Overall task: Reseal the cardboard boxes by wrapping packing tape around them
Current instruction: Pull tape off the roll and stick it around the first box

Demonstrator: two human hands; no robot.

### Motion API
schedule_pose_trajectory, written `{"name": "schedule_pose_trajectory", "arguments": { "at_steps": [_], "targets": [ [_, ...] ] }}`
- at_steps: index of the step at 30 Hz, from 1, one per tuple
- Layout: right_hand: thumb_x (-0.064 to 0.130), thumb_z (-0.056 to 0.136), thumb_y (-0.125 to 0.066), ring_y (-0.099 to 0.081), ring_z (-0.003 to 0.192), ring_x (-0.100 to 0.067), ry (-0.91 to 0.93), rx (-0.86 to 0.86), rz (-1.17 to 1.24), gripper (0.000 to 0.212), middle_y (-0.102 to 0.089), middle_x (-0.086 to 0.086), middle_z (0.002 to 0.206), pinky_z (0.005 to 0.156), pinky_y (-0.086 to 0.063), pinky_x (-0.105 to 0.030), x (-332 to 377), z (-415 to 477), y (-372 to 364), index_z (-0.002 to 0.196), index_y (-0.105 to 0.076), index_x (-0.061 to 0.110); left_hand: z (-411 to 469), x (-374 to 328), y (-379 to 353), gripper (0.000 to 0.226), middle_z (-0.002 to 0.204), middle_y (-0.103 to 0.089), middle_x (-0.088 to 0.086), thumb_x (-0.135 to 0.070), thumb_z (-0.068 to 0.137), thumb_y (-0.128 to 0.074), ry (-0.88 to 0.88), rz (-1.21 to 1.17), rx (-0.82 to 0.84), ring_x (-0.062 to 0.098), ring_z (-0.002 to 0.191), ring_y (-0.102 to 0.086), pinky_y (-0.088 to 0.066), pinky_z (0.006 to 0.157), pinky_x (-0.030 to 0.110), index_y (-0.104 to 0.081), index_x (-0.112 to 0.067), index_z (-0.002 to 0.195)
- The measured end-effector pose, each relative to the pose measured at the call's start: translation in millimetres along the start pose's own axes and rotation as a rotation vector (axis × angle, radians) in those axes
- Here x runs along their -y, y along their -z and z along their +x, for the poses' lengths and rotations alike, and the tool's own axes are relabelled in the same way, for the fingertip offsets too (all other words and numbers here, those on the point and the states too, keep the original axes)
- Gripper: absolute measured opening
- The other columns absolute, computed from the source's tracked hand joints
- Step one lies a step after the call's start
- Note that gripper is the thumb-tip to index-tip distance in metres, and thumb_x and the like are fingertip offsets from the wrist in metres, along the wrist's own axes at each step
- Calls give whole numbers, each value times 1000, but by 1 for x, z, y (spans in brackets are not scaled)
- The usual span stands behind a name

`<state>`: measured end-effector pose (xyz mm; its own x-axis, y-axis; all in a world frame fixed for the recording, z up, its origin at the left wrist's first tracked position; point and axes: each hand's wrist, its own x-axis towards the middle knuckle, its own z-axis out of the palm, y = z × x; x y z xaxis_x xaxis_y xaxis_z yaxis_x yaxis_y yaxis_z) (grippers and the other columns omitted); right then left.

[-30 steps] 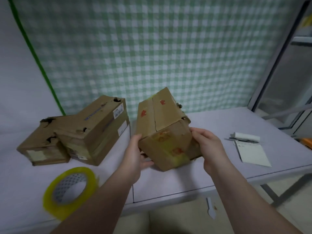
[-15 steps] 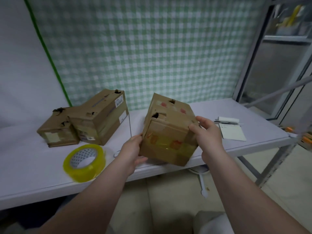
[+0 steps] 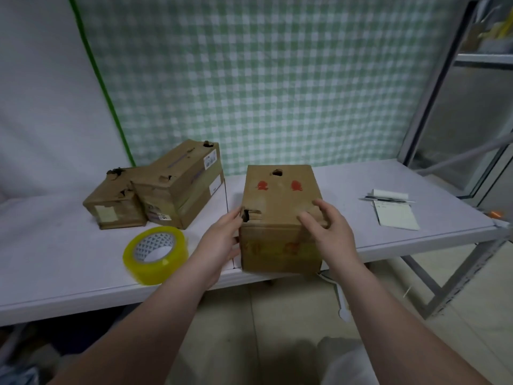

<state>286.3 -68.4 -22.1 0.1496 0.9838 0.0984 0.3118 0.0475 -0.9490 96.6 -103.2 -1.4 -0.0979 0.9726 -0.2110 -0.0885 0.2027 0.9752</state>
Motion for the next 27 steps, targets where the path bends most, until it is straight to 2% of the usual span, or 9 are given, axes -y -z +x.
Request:
{"name": "schedule_pose_trajectory", "arguments": {
  "at_steps": [3,5,7,9,12,15,17,23,27],
  "targets": [
    [49,85,-63,-45,120,-16,49,-33,-111,56,-49,3,136,103,-44,-43,1,3,-6,136,-49,29,6,-3,2,39,112,-64,-15,-13,97,-42,-128,132,-15,-2,94,-63,-49,68,15,-57,-41,119],
    [42,87,-63,-38,127,-21,165,-133,-326,52,-46,2,139,106,-37,-40,7,3,-10,136,-50,28,10,-2,4,44,132,-52,-10,-15,96,-44,-193,289,-55,8,110,-56,-46,78,22,-51,-40,132],
    [31,88,-64,-35,128,-21,332,-167,-466,48,-47,1,139,105,-33,-37,19,1,-15,134,-52,28,14,0,5,43,129,-50,-3,-14,95,-45,-242,405,-92,20,106,-55,-45,80,27,-54,-38,129],
    [30,89,-63,-39,124,-19,426,-60,-532,41,-52,3,134,104,-35,-35,33,-1,-23,130,-57,27,15,0,5,37,119,-51,2,-10,93,-47,-290,438,-99,22,95,-56,-44,73,21,-62,-33,118],
    [37,91,-60,-46,111,-14,443,174,-642,29,-59,10,114,97,-40,-34,45,3,-34,119,-65,30,15,-2,7,24,108,-53,3,-10,91,-55,-352,475,-83,9,75,-52,-38,61,11,-67,-29,99],
    [30,89,-65,-52,86,-4,376,347,-535,8,-58,18,87,74,-42,-22,55,10,-38,96,-68,32,16,-5,11,20,97,-52,2,-8,86,-62,-382,496,-38,9,67,-48,-38,61,9,-67,-27,89],
    [26,87,-67,-55,76,-3,316,420,-479,9,-60,17,79,64,-40,-19,58,15,-37,82,-65,32,17,-7,14,21,89,-52,3,-5,83,-61,-375,479,-1,8,60,-44,-35,57,17,-66,-25,87],
    [26,83,-73,-51,60,3,257,525,-419,9,-60,16,67,56,-37,-14,57,27,-31,77,-68,30,22,-9,23,31,76,-51,0,4,78,-59,-340,472,90,13,58,-42,-38,65,25,-64,-21,96],
    [19,77,-79,-49,55,2,250,577,-323,10,-60,13,63,55,-40,-10,57,31,-25,74,-71,24,23,-11,25,16,74,-48,2,-2,81,-62,-349,468,133,16,57,-39,-33,60,26,-61,-17,88]
  ]
}}
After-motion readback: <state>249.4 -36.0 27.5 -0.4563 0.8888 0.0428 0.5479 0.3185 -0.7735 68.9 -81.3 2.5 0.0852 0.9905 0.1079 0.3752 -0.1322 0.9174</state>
